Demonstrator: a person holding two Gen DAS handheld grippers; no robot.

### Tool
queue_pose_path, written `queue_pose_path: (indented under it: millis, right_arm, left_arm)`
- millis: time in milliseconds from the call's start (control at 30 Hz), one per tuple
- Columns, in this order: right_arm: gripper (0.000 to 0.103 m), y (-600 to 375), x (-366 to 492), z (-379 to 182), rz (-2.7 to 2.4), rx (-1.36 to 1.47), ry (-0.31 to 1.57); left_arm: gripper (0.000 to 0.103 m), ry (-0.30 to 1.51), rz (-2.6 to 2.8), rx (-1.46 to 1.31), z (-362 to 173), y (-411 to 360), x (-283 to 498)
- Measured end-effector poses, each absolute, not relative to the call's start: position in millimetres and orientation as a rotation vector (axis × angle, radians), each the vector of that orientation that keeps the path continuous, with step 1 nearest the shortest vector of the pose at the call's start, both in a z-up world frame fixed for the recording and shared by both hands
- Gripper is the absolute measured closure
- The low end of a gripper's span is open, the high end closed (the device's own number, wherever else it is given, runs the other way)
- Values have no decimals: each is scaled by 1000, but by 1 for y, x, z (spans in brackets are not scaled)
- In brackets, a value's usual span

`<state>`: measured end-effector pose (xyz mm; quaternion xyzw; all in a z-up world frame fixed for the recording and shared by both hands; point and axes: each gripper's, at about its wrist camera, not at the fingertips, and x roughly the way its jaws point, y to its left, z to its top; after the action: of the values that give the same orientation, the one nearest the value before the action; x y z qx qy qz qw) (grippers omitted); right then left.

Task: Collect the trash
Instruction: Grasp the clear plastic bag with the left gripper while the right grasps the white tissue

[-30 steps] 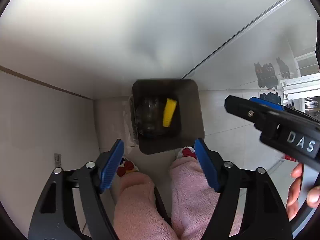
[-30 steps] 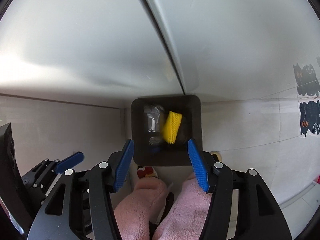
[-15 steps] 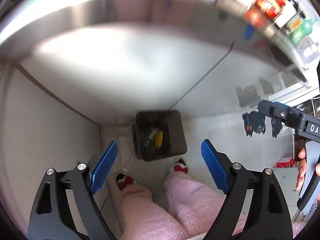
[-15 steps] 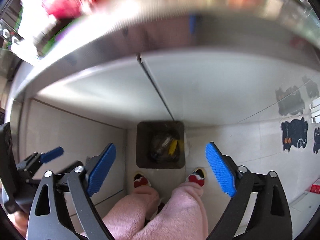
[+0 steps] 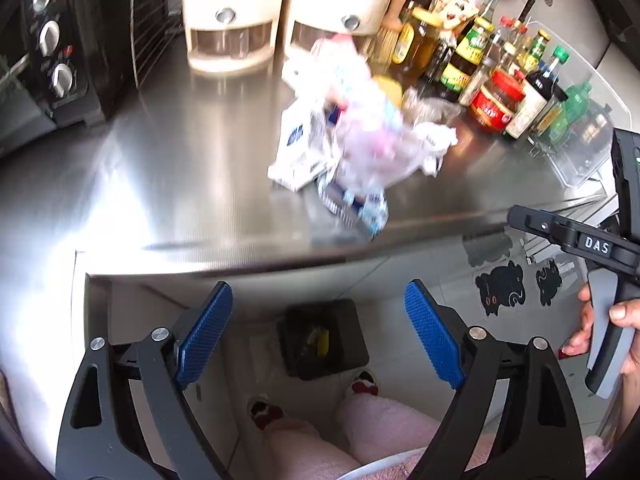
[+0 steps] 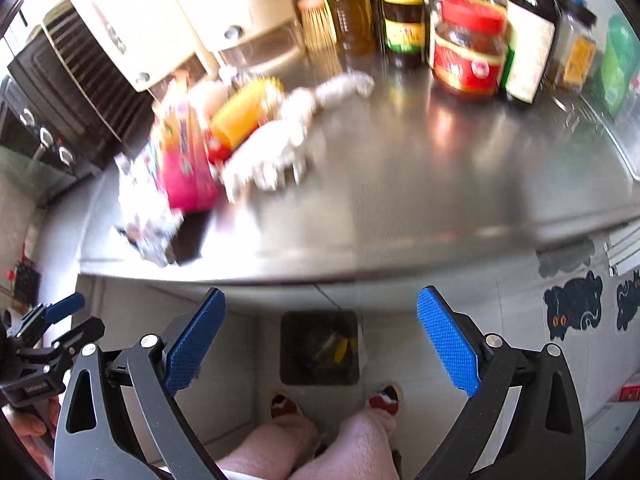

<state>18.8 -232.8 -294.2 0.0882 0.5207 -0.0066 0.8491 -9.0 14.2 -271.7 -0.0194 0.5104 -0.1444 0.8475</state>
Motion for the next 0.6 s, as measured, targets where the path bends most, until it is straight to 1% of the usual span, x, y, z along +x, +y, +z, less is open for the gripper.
queue_pose_path:
  millis: [200,267,333,433,500,600]
  right_arm:
    - [7,-225,65,-280,-3,156,1050]
    - [12,-224,78,-281,2,150,1051]
    - [19,-222,91,-284,12,157,1070]
    - [21,-223,100,-290,10,162,1088]
    - [21,-225,109,-297,6,171,1102]
    - [21,-228,115,-306,-5,178,1118]
  left_arm:
    - [22,1004,-347,-33,-237,0,25]
    - [27,1002,-360,-32,-234,-5,38]
    - [28,1009,-377,-35,-235,-10,49]
    - [28,1040,-404,-21,-241,-17,61]
    - [26,1050,-437,0,-245,-26,60]
    - [19,1030,-439,95,-250,-41,57]
